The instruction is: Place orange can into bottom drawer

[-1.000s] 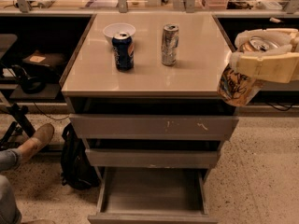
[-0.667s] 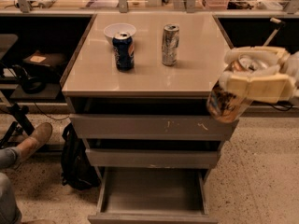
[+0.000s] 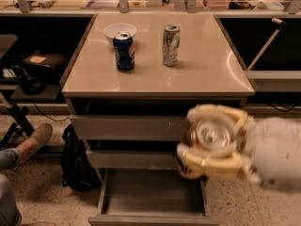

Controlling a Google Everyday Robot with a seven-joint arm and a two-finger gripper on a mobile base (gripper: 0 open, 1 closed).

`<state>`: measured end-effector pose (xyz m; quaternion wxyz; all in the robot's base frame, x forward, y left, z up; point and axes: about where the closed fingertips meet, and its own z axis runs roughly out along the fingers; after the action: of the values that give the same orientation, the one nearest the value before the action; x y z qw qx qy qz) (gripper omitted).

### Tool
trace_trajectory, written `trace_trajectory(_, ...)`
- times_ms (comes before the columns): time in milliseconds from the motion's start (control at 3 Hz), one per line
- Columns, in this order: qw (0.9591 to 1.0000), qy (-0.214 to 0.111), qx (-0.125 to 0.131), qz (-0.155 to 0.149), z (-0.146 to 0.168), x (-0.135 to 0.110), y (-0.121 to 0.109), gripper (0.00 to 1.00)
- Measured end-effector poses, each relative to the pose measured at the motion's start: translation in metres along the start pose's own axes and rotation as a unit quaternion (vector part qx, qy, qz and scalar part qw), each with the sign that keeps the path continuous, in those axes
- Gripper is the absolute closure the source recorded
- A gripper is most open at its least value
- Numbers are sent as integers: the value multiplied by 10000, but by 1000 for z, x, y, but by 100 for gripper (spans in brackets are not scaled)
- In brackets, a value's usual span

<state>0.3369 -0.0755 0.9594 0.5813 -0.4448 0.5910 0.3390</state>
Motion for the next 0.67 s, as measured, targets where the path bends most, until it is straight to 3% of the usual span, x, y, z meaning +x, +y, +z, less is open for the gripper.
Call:
trace_trajectory(333,9978,626,87,-214,24,79,30,100)
trace_trajectory(667,9949,979,236,15,32,123,41,100)
